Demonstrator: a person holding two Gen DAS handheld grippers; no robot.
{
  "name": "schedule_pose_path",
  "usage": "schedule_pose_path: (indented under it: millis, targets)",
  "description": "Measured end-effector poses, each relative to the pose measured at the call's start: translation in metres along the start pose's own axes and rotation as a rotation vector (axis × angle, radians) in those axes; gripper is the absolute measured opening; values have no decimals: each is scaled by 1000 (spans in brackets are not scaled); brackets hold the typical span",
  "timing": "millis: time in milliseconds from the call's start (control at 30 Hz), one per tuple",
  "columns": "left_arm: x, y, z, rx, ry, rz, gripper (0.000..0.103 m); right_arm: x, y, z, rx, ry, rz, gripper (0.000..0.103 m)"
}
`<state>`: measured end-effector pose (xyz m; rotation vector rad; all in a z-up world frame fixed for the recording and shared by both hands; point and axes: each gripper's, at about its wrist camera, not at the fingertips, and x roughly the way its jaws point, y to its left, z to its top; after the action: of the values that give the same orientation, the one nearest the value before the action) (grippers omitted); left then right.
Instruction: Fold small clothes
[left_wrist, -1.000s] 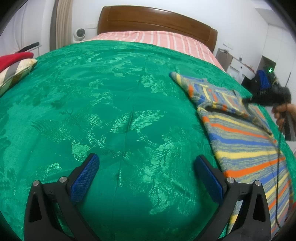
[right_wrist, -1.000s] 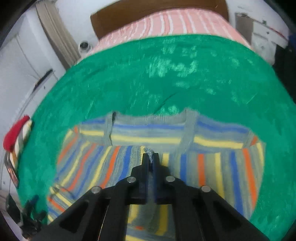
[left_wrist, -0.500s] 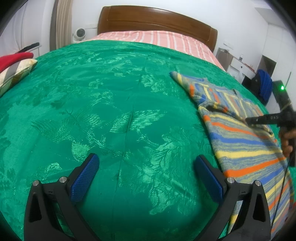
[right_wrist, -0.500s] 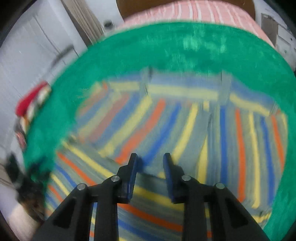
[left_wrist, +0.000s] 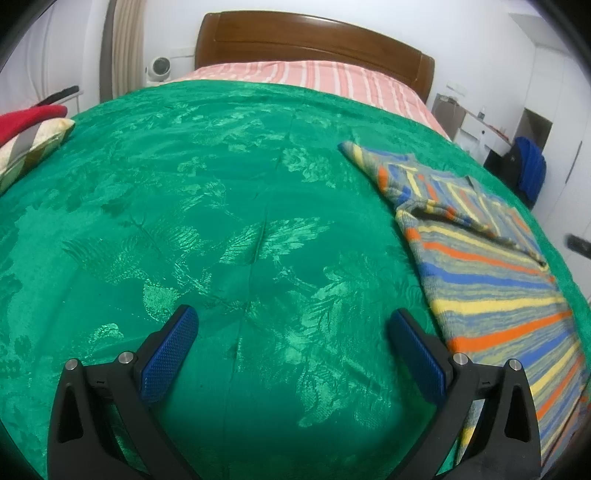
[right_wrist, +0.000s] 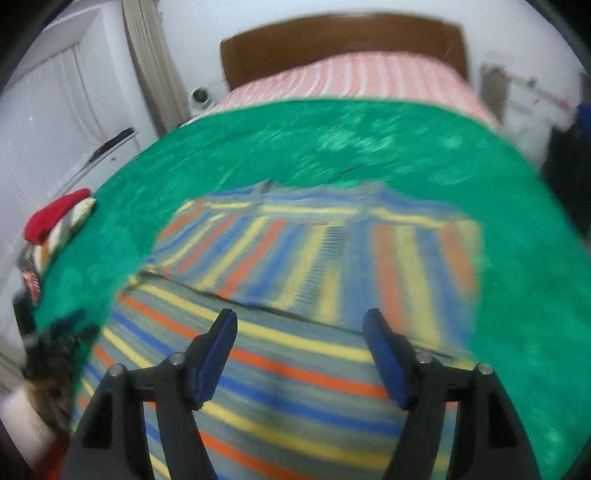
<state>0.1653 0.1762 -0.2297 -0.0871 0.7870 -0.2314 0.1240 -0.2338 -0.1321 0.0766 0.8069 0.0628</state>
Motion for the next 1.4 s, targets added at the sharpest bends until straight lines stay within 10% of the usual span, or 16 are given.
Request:
schedule_pose_path:
  millis: [367, 567, 1400]
  targets:
    - [-7, -31, 40, 121, 11, 126, 102, -63, -144, -107, 149, -36, -342, 78]
    - [43, -5, 56, 81, 176, 175, 103, -39, -163, -128, 209, 24, -274, 90]
    - [35, -1, 36, 57, 91, 174, 103, -30, -161, -132, 186, 31, -256, 99]
